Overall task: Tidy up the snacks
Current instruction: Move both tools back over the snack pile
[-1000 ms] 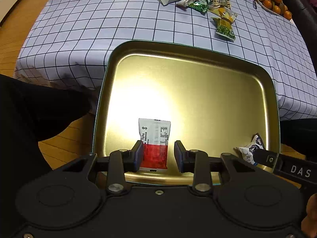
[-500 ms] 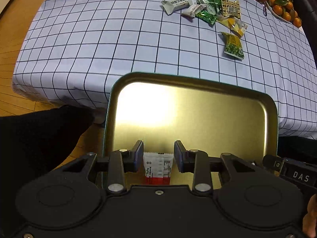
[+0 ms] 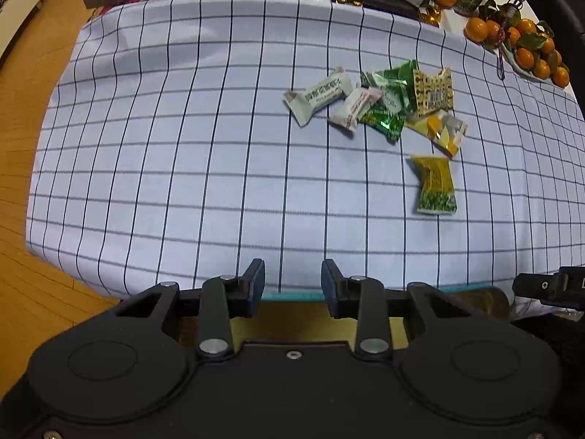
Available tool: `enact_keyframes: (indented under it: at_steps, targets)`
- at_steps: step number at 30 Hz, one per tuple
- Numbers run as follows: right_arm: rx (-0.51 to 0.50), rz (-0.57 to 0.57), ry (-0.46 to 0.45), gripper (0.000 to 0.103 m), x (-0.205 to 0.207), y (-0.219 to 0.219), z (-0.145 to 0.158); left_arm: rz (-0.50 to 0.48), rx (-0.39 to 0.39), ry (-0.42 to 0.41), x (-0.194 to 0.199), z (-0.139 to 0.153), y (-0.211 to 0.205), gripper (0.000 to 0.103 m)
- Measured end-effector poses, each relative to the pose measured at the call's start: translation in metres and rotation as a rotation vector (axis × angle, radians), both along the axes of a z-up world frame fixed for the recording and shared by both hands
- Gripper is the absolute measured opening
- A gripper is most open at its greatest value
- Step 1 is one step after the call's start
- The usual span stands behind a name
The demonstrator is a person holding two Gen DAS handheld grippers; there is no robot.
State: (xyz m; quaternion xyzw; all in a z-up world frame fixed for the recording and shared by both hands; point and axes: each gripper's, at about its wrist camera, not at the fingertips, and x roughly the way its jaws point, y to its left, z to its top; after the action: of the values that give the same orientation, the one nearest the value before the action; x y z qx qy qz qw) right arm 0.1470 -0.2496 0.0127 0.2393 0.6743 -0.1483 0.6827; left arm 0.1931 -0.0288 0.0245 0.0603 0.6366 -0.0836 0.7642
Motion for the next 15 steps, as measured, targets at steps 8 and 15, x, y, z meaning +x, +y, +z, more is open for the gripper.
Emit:
enact_keyframes:
  at_steps: [8, 15]
  targets:
    - [-0.065, 0.004, -0.040, 0.052, 0.060, -0.016, -0.002, 0.016, -0.014, -0.037, 0.062, -0.006, -0.014, 0.043]
    - [-0.066, -0.012, -0.084, 0.052, 0.108, -0.022, 0.000, 0.018, -0.030, -0.072, 0.104, -0.016, -0.026, 0.043]
